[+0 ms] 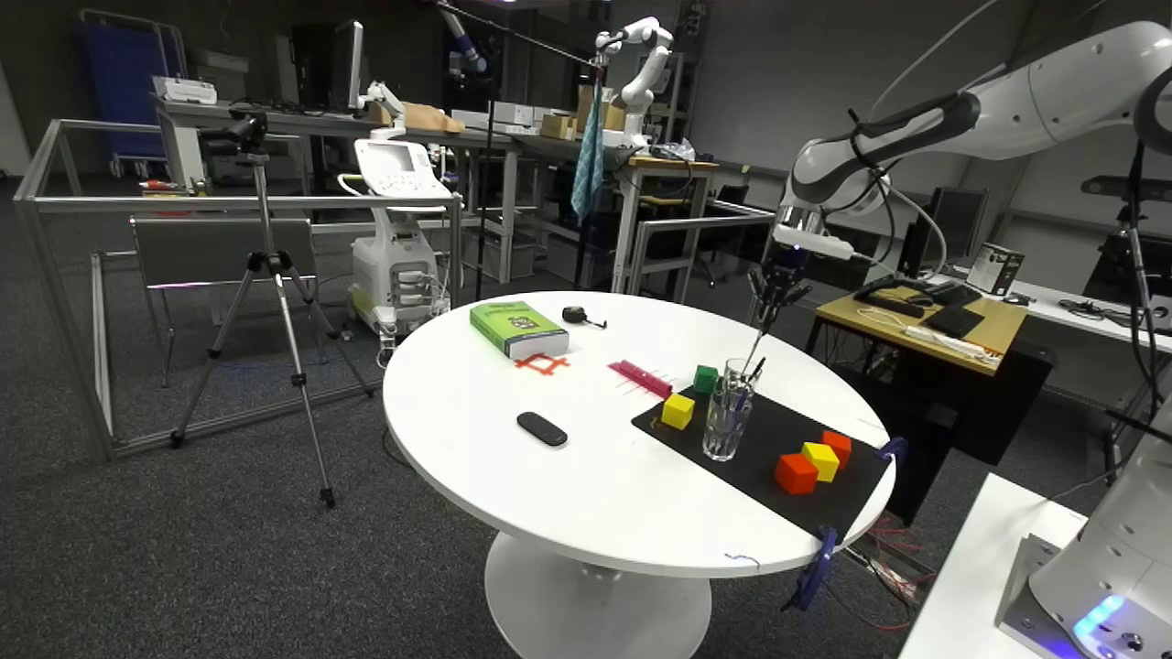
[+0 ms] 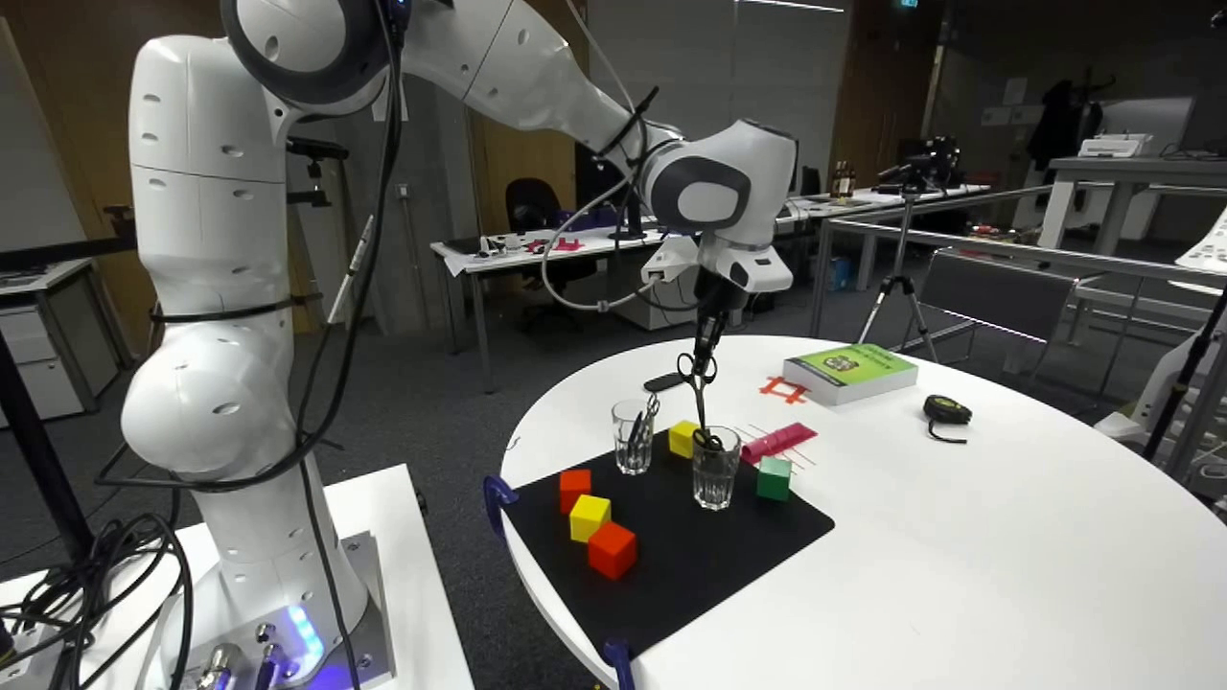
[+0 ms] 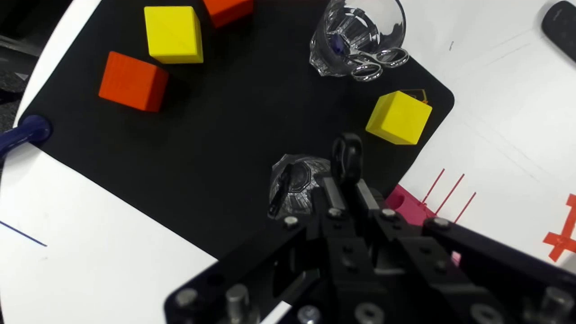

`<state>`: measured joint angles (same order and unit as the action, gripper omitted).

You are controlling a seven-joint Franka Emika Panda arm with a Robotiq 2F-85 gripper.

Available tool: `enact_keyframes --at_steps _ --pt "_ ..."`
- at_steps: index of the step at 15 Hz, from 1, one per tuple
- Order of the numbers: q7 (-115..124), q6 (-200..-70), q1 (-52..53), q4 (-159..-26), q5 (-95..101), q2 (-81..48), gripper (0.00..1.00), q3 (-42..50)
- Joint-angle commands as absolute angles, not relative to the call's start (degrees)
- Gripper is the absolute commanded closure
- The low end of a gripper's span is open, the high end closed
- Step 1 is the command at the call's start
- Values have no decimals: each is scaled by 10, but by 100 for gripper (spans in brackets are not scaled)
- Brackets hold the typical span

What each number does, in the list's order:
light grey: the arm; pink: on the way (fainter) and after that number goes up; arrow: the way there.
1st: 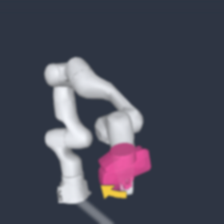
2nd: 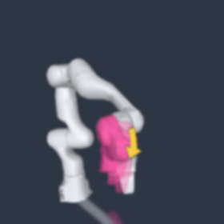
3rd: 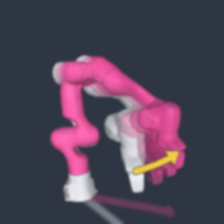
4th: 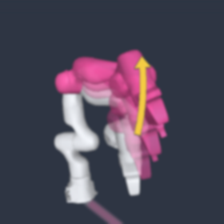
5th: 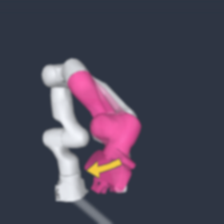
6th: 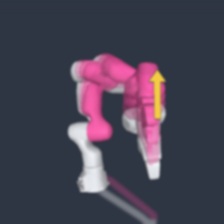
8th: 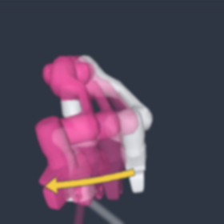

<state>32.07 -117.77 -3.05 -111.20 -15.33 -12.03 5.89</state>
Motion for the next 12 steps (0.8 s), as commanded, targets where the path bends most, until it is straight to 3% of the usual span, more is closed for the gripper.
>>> enact_keyframes --at_steps 1,12 --pt "322 -1191 -34 -1105 -151 -132 98 63" --pt "306 -1217 -42 -1072 -189 -195 98 60"
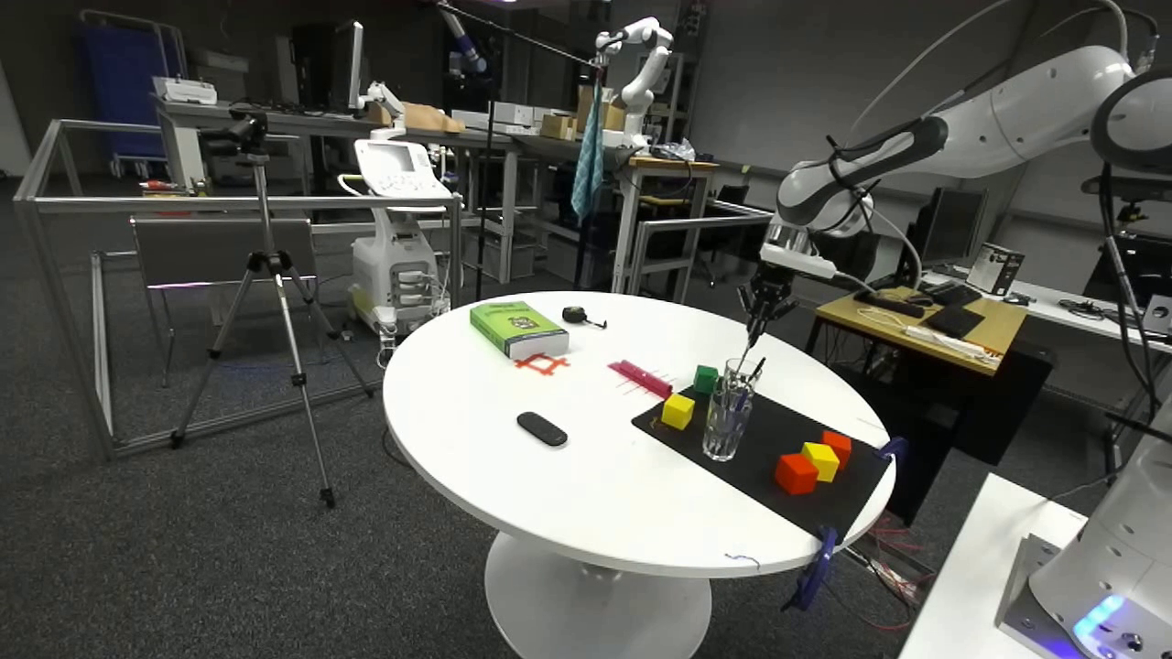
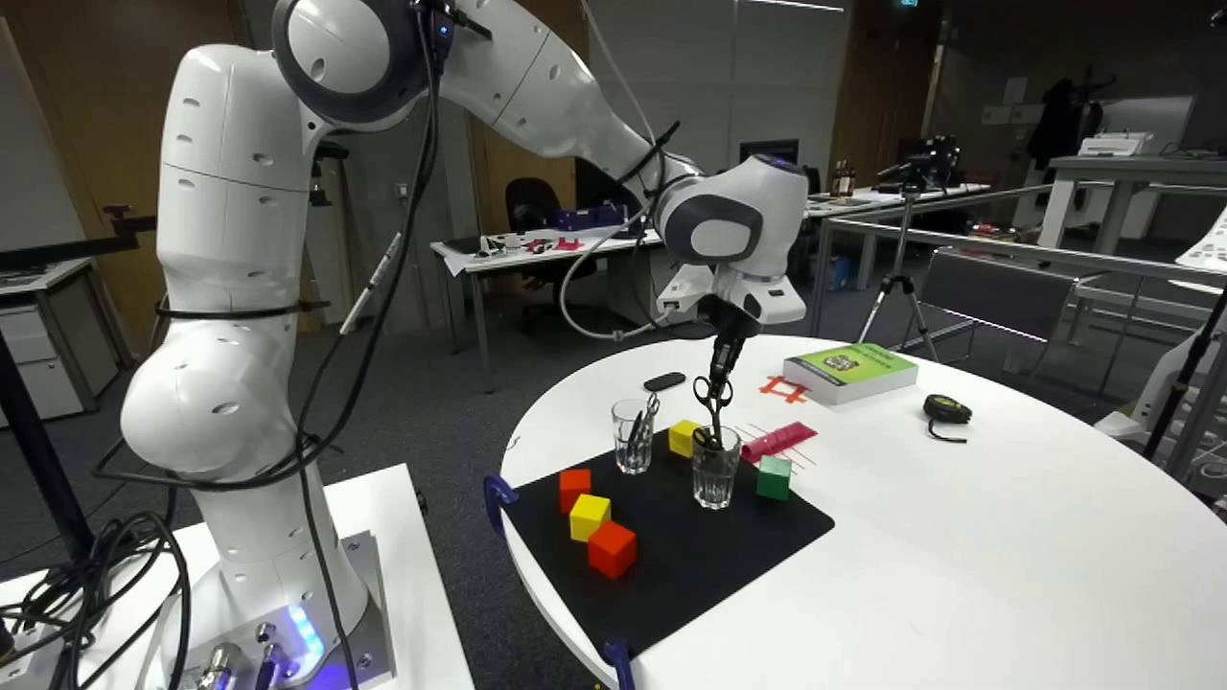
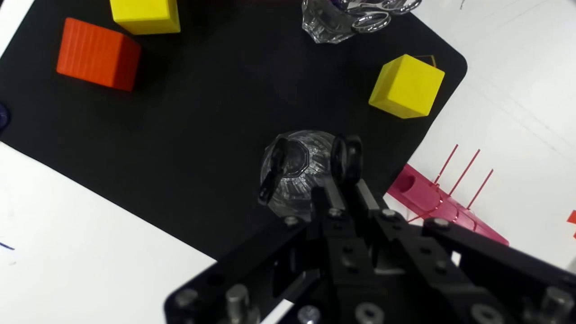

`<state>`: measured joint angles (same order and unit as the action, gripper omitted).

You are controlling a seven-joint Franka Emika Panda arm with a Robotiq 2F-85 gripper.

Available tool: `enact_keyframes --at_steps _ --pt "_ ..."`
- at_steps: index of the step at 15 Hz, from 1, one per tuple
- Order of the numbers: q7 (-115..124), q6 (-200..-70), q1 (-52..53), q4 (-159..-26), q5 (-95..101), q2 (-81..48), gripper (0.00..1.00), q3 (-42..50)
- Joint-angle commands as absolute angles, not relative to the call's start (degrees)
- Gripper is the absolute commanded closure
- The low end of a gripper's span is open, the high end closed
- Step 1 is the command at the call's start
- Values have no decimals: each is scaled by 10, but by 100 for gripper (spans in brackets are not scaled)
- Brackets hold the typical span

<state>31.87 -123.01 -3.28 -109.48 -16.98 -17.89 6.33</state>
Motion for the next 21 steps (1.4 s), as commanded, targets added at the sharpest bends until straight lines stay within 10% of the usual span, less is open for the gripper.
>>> enact_keyframes --at_steps 1,21 --pt "306 -1216 -43 -1070 -190 -198 98 61" --pt "298 -1202 -61 -1023 -247 -267 98 59"
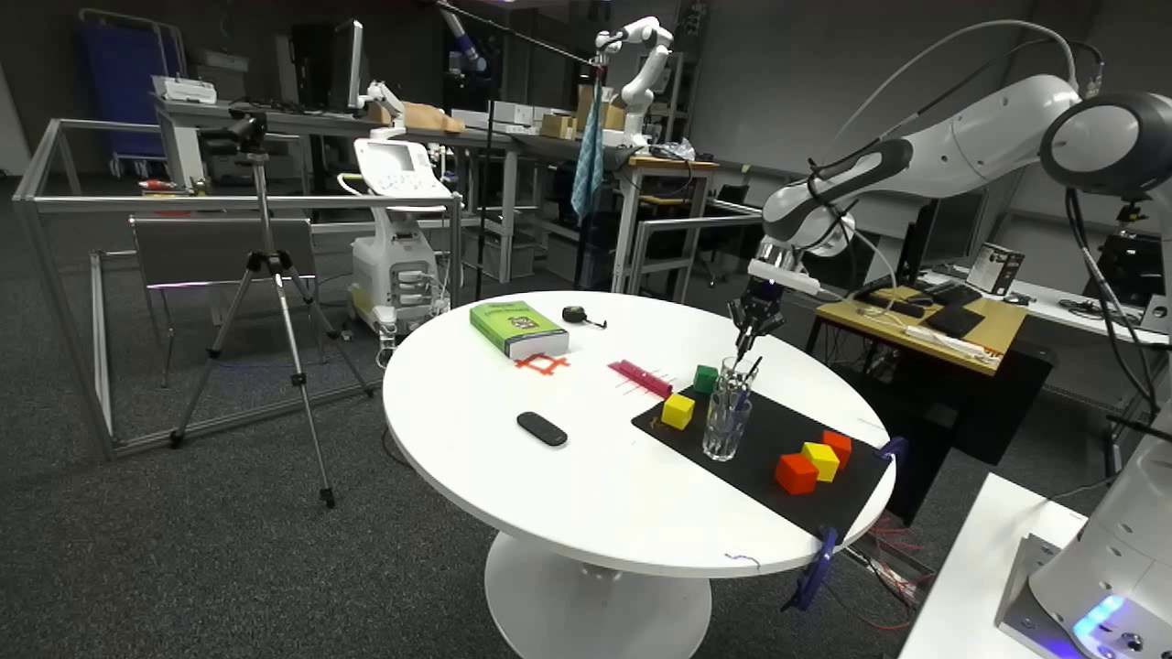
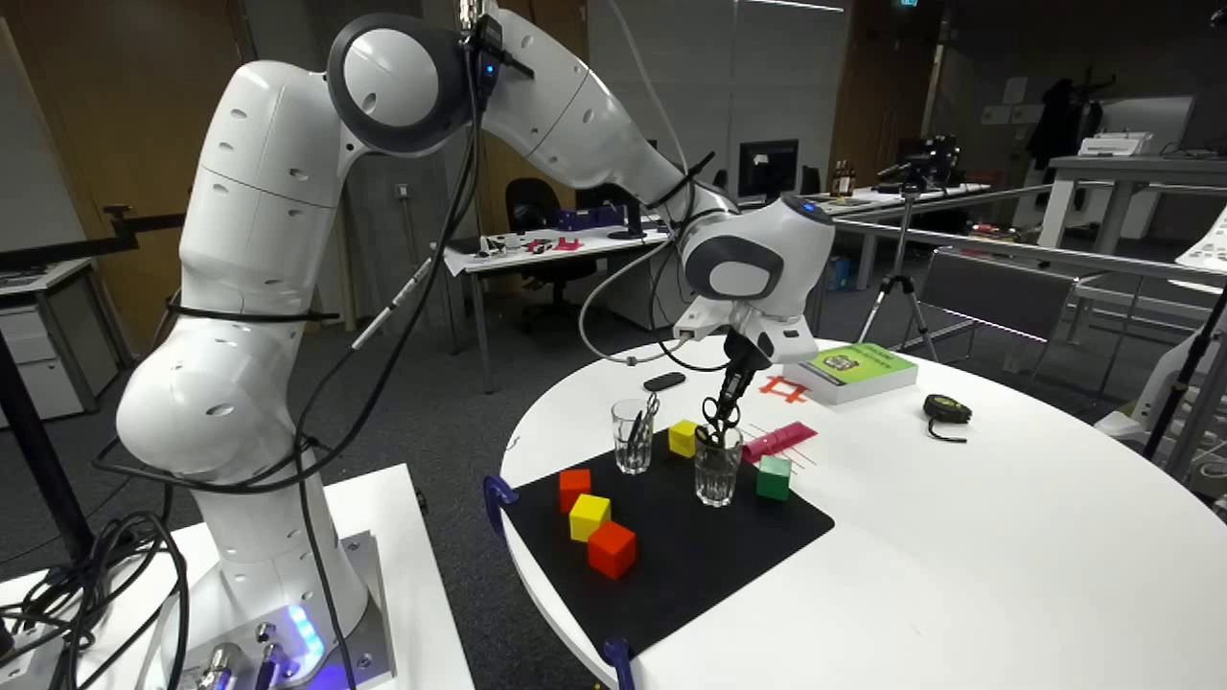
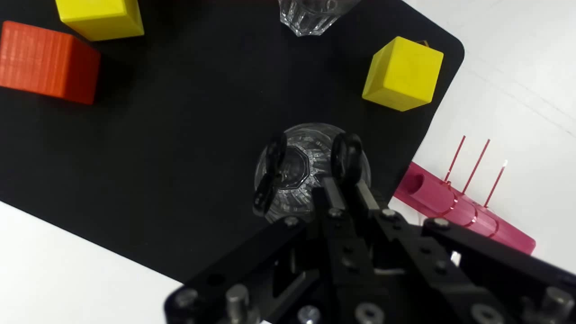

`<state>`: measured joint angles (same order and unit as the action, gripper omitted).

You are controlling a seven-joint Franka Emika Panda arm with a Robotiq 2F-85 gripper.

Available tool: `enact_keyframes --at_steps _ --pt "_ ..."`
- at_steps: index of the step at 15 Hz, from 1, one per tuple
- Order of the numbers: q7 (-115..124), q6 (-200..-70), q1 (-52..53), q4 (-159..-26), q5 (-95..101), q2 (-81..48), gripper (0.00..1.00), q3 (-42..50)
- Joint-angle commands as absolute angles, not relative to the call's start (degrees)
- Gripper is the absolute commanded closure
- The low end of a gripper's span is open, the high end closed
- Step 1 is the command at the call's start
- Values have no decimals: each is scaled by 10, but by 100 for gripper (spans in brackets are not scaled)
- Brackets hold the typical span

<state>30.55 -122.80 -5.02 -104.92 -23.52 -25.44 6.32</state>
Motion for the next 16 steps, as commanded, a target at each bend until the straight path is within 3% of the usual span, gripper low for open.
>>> enact_keyframes --at_steps 1,5,6,8,16 --pt "300 -1196 -62 -1020 -245 -270 98 60" --pt "302 -1181 -63 -1009 -243 -279 98 61" --pt "301 -1177 -63 -1007 -243 -281 65 61" --pt "300 -1171 -63 -1004 -242 -283 59 61" --pt "304 -1171 -58 -997 -237 -274 1 62"
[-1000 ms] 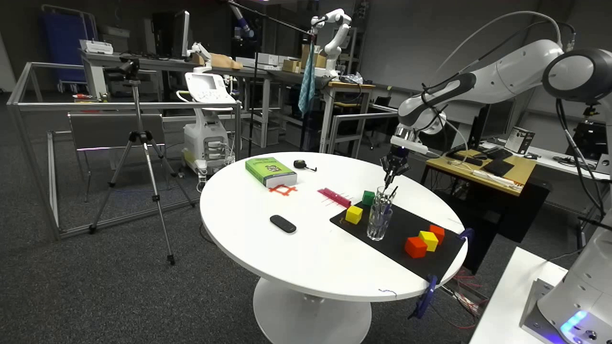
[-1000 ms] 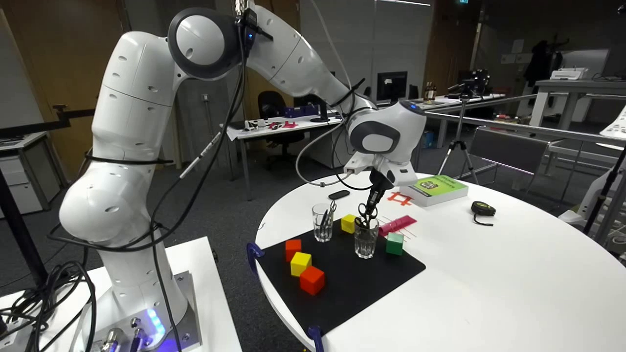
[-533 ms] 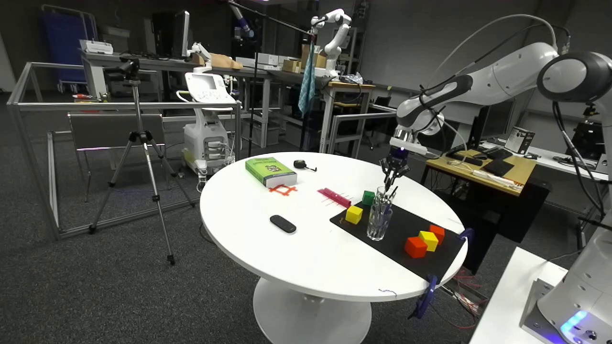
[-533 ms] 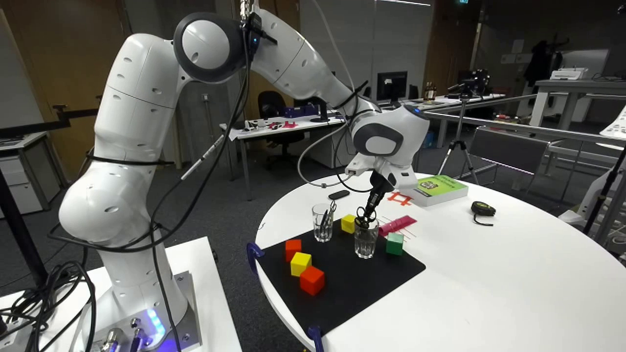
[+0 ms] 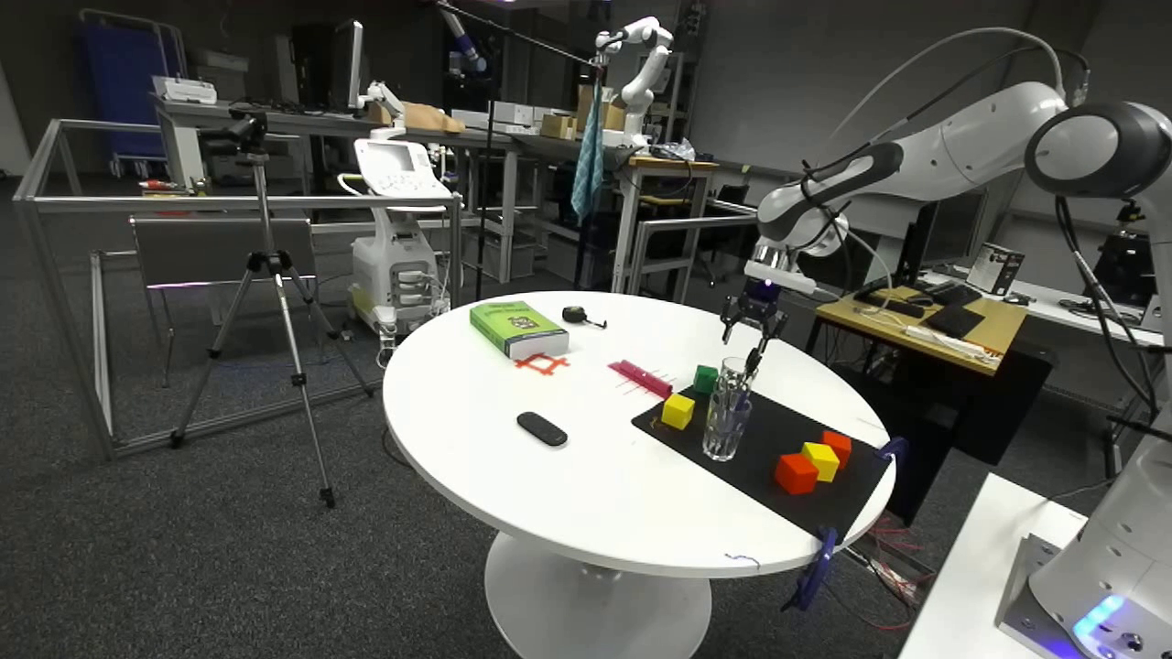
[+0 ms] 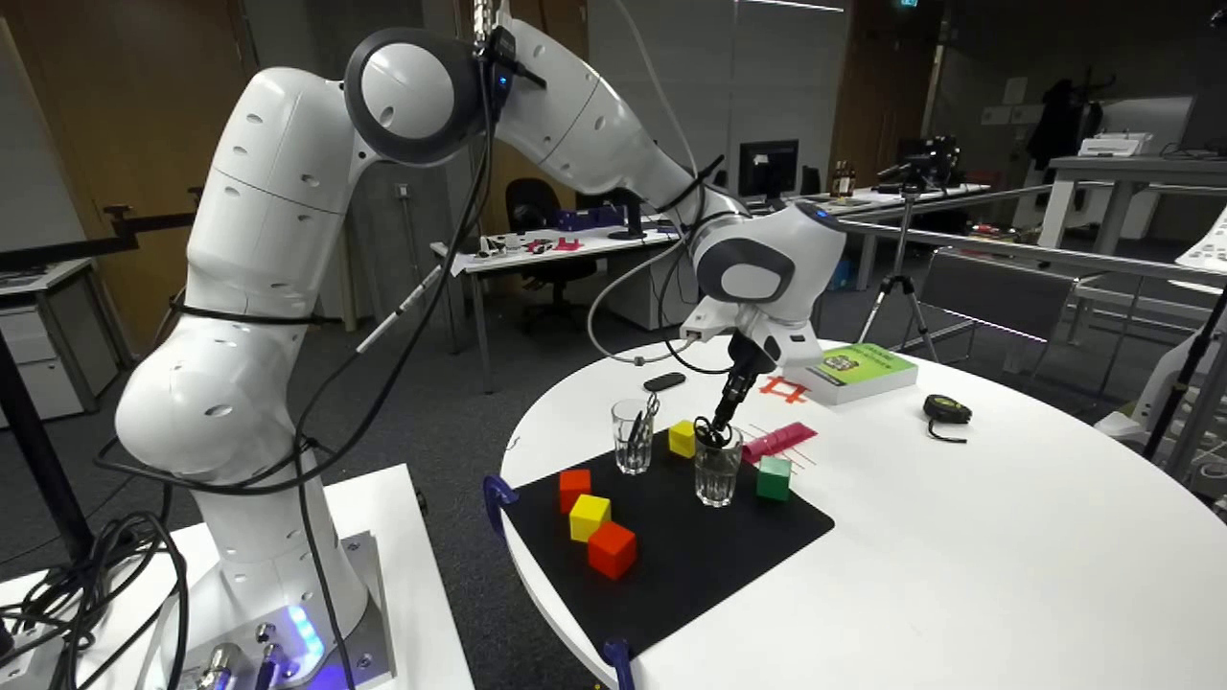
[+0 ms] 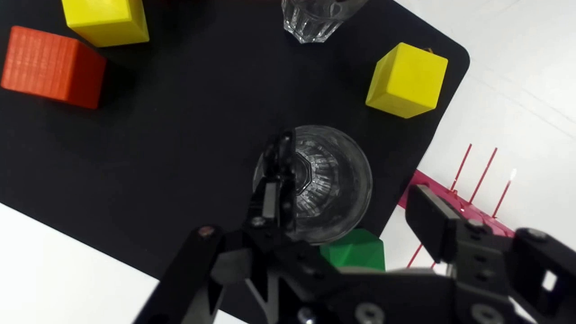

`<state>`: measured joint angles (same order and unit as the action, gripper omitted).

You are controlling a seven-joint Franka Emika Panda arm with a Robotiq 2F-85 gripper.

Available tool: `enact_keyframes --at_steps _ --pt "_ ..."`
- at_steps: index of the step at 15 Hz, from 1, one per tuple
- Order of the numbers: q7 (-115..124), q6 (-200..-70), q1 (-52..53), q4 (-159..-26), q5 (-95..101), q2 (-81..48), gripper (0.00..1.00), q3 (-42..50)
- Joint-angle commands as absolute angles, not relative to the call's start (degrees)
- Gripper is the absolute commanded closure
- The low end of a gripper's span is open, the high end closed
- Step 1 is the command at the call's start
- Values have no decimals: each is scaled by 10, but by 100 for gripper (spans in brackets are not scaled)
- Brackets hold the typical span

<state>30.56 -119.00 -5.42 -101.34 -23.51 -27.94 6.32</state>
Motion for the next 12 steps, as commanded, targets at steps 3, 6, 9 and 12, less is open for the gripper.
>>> enact_keyframes --at_steps 3,6,9,12 --pt "305 -1171 -56 -995 -237 -266 0 60" --pt "304 -1172 -51 -996 -236 -256 0 57" --pt "307 -1177 -42 -1002 -231 -242 0 52" --pt "322 -1182 -25 -1011 -226 -225 0 50"
